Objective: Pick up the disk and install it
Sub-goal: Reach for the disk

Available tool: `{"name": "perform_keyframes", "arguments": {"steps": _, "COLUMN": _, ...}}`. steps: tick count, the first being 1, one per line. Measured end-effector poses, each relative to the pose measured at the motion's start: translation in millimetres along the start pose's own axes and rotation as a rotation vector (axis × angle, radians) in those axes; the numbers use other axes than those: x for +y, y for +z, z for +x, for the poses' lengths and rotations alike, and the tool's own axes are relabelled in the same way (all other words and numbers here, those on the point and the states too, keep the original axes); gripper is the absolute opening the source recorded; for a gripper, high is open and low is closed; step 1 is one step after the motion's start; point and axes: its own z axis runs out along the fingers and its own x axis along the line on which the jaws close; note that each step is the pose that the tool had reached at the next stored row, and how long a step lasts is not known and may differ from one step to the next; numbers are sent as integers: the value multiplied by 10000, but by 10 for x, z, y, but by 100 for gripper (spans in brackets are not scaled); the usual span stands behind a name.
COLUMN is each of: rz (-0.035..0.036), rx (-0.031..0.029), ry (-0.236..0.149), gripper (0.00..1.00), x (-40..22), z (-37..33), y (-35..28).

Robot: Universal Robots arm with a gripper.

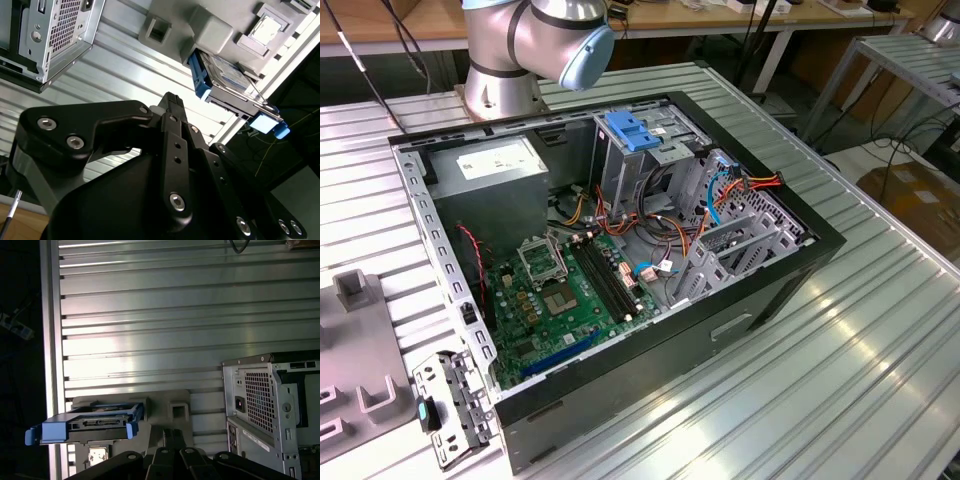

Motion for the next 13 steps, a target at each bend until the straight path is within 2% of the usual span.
{"name": "perform_keyframes", "arguments": {"steps": 9, "rz": 1, "rx": 1, "ry": 0, "gripper": 11, "x": 0, "z": 6, "y": 0}}
{"name": "perform_keyframes", "arguments": {"steps": 13, "rz": 1, "rx": 1, "ry": 1, "gripper": 11, "x": 17, "z": 36, "y": 0}}
